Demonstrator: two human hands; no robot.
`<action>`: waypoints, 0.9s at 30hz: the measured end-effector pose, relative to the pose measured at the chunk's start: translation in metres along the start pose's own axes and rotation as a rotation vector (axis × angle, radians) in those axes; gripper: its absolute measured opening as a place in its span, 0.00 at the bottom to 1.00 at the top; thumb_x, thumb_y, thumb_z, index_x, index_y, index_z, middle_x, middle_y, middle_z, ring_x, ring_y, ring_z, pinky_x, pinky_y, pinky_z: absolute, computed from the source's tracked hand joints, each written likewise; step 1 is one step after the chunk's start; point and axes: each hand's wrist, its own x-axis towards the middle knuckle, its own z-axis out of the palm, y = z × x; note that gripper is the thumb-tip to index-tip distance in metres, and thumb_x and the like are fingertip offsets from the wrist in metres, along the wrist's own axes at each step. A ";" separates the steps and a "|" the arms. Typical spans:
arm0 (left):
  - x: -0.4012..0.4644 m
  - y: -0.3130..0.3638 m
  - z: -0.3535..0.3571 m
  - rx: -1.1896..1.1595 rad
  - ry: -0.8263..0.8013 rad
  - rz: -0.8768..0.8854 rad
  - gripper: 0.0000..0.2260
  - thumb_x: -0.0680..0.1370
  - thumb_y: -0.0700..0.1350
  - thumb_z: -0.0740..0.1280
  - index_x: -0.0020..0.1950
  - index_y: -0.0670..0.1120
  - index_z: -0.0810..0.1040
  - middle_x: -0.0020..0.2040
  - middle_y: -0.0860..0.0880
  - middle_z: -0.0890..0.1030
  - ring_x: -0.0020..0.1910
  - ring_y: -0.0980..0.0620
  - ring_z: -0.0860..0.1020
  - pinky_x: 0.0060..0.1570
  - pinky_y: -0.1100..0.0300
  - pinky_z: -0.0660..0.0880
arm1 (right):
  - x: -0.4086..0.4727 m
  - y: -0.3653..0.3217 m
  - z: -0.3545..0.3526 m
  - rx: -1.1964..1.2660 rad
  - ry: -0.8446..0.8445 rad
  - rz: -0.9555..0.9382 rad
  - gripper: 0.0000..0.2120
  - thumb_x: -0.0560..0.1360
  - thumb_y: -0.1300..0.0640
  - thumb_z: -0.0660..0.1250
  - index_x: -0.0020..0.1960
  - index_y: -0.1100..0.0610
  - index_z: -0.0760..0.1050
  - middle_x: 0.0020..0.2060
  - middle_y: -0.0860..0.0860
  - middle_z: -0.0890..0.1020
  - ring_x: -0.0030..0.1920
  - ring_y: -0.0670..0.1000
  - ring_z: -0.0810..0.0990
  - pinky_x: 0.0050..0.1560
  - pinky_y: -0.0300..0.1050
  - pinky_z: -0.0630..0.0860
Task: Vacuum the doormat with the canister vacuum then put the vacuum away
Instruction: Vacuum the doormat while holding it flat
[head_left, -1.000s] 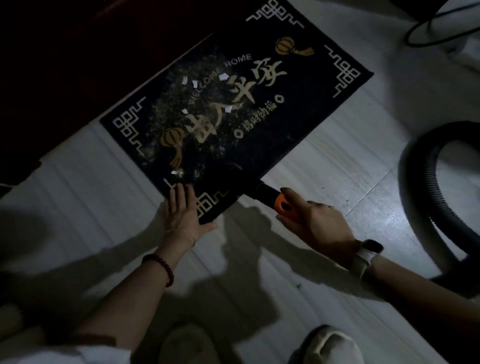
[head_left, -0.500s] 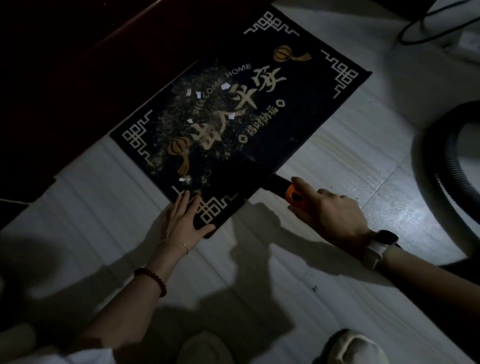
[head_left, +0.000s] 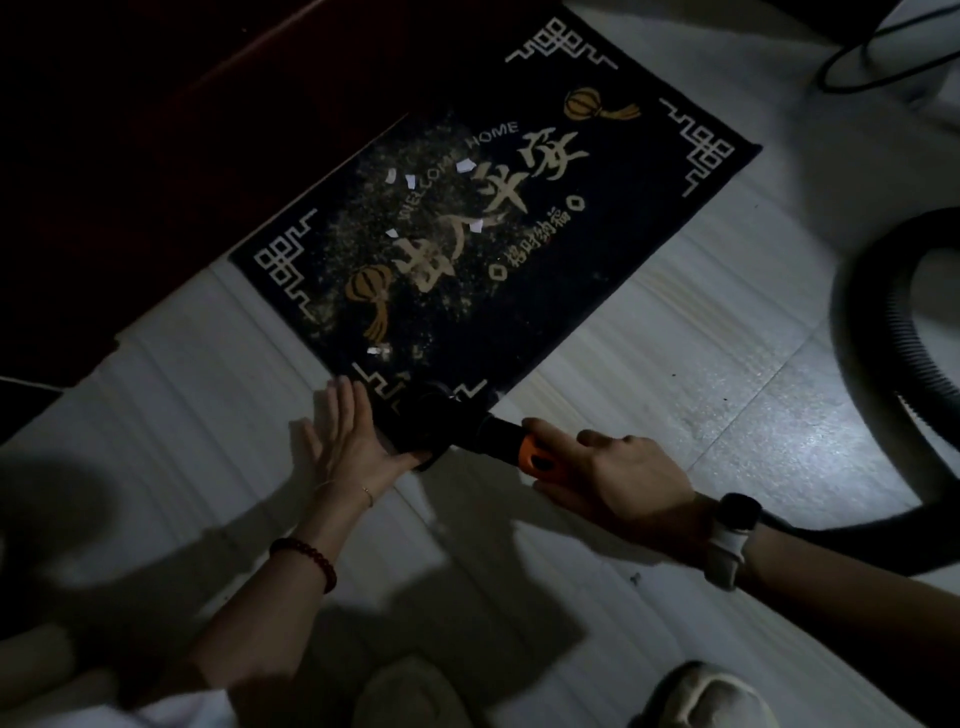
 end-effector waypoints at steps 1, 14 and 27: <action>0.000 -0.002 0.001 0.019 -0.001 -0.021 0.55 0.65 0.67 0.68 0.75 0.45 0.35 0.75 0.49 0.34 0.73 0.51 0.32 0.68 0.42 0.31 | 0.005 -0.003 -0.003 0.007 -0.011 -0.009 0.30 0.77 0.38 0.50 0.74 0.44 0.43 0.54 0.51 0.76 0.43 0.52 0.77 0.45 0.43 0.74; 0.002 -0.002 -0.003 -0.009 -0.076 -0.019 0.57 0.64 0.68 0.68 0.74 0.45 0.33 0.75 0.49 0.33 0.72 0.51 0.30 0.67 0.39 0.31 | 0.051 0.010 -0.021 0.144 0.063 0.181 0.29 0.77 0.42 0.56 0.74 0.47 0.51 0.43 0.54 0.77 0.45 0.58 0.79 0.42 0.44 0.71; 0.001 -0.009 -0.007 -0.016 -0.077 0.002 0.54 0.65 0.66 0.69 0.75 0.47 0.36 0.75 0.52 0.33 0.73 0.49 0.31 0.69 0.37 0.34 | 0.034 -0.009 -0.011 0.099 -0.104 0.074 0.30 0.76 0.38 0.54 0.74 0.45 0.49 0.51 0.54 0.80 0.45 0.54 0.79 0.47 0.47 0.76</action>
